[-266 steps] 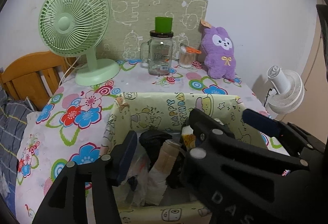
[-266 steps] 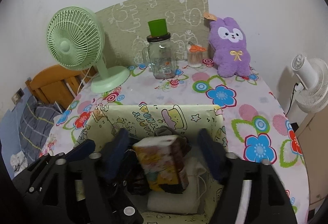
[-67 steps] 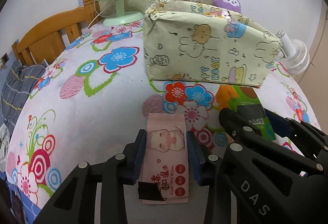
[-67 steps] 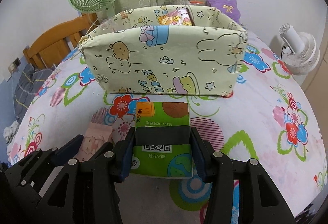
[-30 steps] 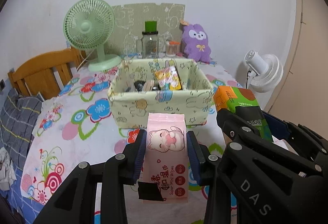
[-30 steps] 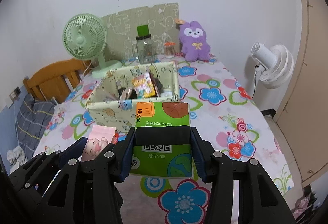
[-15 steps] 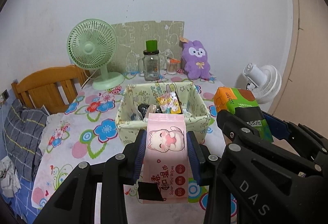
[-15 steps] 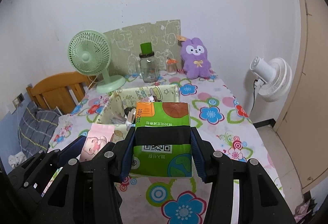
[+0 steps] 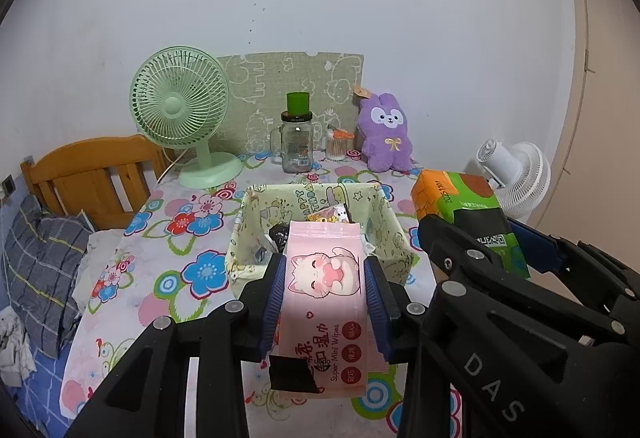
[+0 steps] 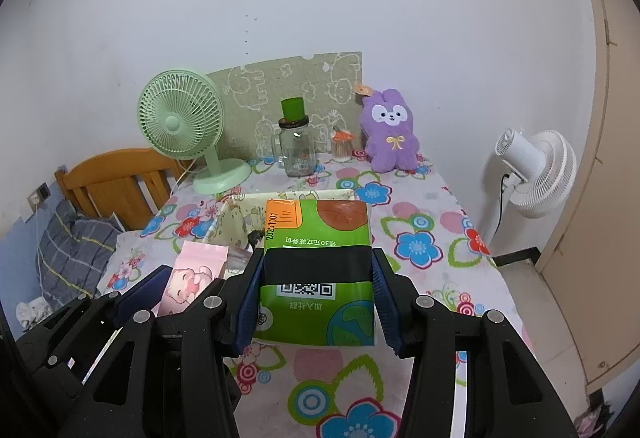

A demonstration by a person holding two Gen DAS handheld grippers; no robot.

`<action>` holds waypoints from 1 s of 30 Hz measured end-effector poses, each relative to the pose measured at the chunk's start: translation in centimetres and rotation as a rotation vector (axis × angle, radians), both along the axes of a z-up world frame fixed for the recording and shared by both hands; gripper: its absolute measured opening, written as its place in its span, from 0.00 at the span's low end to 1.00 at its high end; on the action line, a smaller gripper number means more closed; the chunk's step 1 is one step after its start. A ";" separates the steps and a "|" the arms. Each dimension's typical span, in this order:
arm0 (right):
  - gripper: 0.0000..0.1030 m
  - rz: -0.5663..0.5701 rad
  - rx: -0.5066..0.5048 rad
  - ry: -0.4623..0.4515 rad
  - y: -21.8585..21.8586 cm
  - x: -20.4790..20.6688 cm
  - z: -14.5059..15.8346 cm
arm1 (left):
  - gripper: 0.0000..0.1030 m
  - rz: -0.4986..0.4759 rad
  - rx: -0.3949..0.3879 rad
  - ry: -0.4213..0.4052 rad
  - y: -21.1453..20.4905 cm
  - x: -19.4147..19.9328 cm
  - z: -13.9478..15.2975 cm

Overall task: Organize soft objects
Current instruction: 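Lift both packs and carry them over the fabric box with both grippers, then lower both packs into the box and open both grippers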

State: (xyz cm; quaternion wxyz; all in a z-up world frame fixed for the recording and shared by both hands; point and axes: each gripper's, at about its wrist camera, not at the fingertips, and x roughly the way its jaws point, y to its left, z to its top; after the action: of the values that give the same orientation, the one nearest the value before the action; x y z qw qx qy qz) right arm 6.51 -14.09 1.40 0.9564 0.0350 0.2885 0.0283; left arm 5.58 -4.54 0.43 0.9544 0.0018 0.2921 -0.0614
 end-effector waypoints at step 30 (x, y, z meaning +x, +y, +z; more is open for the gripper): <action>0.52 -0.017 0.037 0.011 0.3 9.2 -1.3 | 0.38 -0.019 0.014 0.023 0.3 9.3 -0.9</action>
State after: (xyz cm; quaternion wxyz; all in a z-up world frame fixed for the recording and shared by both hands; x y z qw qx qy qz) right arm 15.74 -13.80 0.08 0.9543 0.0552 0.2927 0.0251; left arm 14.84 -4.25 -0.48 0.9504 0.0104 0.3034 -0.0682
